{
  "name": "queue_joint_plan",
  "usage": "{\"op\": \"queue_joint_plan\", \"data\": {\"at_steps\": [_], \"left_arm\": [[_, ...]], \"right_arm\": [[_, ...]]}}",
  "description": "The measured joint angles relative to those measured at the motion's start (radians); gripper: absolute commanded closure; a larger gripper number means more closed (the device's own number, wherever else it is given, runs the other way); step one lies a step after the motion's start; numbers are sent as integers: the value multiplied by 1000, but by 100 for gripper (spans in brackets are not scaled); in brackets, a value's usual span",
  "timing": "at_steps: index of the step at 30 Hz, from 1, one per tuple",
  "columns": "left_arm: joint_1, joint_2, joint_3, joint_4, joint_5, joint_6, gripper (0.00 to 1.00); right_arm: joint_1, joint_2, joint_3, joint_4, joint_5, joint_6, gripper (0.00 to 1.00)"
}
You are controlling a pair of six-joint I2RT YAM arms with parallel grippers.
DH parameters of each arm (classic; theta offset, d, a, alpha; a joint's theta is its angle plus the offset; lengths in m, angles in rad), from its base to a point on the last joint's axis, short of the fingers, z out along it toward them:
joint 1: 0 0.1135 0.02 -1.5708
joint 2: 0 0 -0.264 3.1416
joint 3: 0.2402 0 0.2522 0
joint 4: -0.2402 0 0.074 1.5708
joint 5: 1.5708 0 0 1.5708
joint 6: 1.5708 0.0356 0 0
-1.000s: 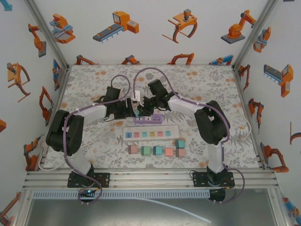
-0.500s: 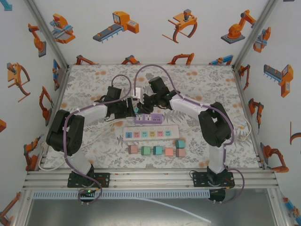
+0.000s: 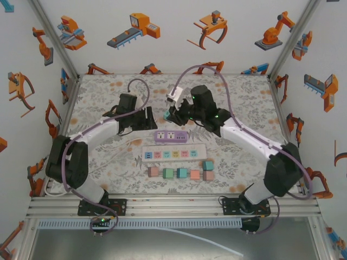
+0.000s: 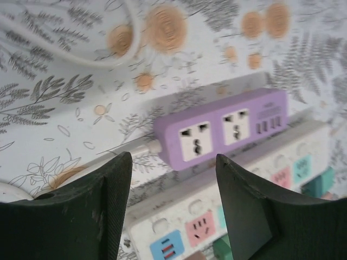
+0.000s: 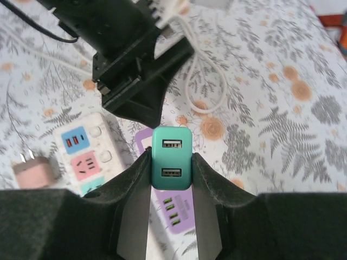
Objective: Pull the plug off the socket
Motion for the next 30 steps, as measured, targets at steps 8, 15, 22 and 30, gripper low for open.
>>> {"op": "queue_joint_plan", "data": {"at_steps": [8,15,22,30], "left_arm": [[-40,-239,-36,63,175,123,39],[-146,-510,-174,68,373,389,30],[-260,-708,-262,-70,477,690,20],[-351,-772,-323,-200,498,835,6]], "right_arm": [[7,-375,-234,24,281,547,78],[75,-629,-469,-40,458,930,77],[225,-721,-633,-110,595,1177,77],[290,-634,-773,-95,705,1364,77]]}}
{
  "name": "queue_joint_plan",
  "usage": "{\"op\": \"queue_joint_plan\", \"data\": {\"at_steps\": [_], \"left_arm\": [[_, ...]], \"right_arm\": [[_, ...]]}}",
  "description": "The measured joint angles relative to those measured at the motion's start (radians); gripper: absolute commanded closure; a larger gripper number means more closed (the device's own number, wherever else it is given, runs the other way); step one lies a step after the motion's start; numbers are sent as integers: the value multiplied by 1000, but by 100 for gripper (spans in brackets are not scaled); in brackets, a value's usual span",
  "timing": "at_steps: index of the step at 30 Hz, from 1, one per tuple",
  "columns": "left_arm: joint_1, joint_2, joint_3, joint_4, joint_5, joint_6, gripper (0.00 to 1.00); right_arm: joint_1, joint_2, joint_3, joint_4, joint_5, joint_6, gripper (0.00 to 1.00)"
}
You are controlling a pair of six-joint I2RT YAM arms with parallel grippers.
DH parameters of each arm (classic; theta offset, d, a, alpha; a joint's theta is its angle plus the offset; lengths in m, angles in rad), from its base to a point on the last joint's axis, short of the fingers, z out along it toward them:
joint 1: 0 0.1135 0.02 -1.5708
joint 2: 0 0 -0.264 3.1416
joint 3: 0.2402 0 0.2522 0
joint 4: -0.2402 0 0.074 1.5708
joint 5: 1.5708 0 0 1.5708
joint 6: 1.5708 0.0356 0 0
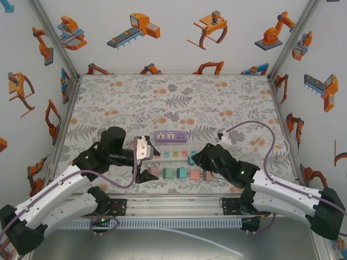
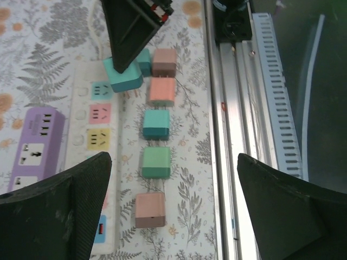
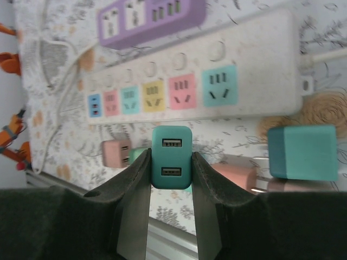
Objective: Pull the plug off the socket
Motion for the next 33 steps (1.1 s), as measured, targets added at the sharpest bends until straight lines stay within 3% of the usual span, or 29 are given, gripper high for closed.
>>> {"op": "queue_joint_plan", "data": {"at_steps": [5,15,24,33], "left_arm": [[-21,14,-11,-16,0,19,0],[-21,14,-23,-16,-6,23,3],[-21,24,-23,-16,-16,26,3],[-21,33,-23,-15,-26,29,3]], "right_arm": [[21,95,-22,52,24,48,77],[63,174,-78,132,76,124,72],[72,192,-82,151,100,147,59],[76,167,-82,94,107,151,56]]}}
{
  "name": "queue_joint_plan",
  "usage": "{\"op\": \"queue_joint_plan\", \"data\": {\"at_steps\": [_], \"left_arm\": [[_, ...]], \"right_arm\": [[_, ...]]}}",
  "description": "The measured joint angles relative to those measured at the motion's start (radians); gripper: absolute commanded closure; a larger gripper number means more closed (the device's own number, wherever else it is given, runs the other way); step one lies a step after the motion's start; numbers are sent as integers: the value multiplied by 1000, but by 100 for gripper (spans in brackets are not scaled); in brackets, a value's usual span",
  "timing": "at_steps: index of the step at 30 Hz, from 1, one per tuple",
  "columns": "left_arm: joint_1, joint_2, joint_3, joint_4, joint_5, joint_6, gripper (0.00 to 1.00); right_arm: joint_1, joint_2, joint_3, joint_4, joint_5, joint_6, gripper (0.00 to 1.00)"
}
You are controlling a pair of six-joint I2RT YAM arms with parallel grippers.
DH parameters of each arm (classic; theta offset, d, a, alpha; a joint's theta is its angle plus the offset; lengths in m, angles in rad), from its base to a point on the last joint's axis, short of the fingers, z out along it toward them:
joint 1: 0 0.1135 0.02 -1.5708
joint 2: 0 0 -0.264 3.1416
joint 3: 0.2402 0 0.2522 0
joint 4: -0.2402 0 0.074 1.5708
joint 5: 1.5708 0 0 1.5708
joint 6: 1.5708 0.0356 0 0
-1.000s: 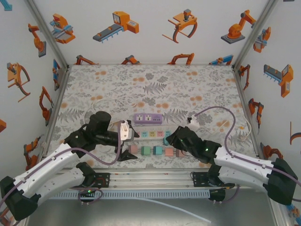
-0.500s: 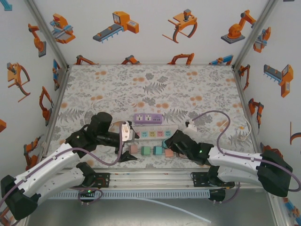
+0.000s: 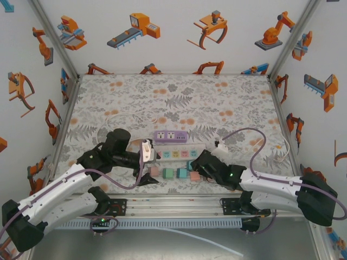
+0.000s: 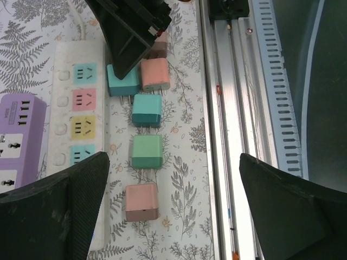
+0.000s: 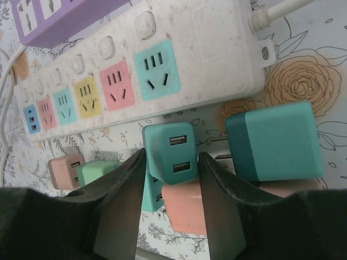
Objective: Pull the plug off the socket
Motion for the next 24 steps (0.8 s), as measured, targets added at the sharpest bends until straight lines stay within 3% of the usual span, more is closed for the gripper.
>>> {"op": "queue_joint_plan", "data": {"at_steps": [10,17,21,24], "left_arm": [[0,0,-1,0,-14,0,3],[0,-40,-28,13,-63,-15,3],[0,-102,-56,45,-163,-40,3],[0,-158,-91,87,-272,-68,3]], "right_arm": [[0,-122,12,-124,30,-21,56],[-11,-150,172,-214,174,-272,46],[-123,-125,245,-219,233,-474,40],[-272,-87,262,-206,253,-618,30]]}}
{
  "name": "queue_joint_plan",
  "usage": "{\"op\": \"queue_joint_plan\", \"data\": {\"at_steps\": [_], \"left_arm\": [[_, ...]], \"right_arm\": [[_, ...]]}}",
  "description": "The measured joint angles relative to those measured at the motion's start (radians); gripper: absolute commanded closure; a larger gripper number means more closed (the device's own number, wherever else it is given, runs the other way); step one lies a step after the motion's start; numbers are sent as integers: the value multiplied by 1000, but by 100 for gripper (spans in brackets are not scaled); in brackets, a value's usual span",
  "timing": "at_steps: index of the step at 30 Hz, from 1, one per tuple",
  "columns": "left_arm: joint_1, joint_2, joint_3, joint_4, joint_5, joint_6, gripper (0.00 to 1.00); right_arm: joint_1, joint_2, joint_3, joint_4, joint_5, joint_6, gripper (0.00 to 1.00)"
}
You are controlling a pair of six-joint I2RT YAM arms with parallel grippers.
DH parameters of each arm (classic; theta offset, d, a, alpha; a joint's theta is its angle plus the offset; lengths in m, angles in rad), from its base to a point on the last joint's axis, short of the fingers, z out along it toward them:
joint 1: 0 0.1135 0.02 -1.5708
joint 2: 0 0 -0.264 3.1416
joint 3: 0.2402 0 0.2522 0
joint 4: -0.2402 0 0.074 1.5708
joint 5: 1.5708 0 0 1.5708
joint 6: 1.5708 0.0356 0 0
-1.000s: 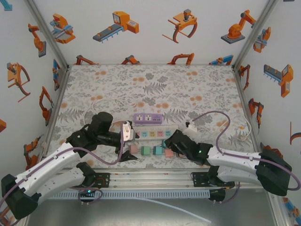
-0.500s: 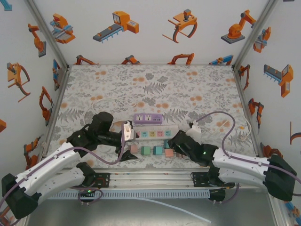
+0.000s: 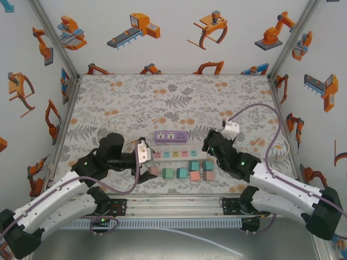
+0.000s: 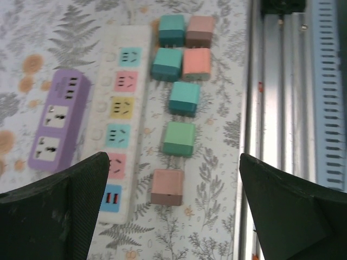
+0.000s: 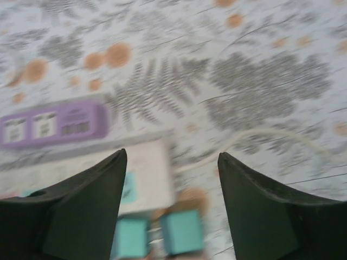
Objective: Pull the plug off the socket
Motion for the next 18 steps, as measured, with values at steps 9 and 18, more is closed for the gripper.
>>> {"op": "queue_joint_plan", "data": {"at_steps": [9,18], "left_arm": [[29,-79,-85,75,-524,-101,3],[397,-20,-180,233,-792,-328,3]], "right_arm": [[-345,140,0,163,-29,-357,17],[-534,431,-2,454,-111,-583,13]]}}
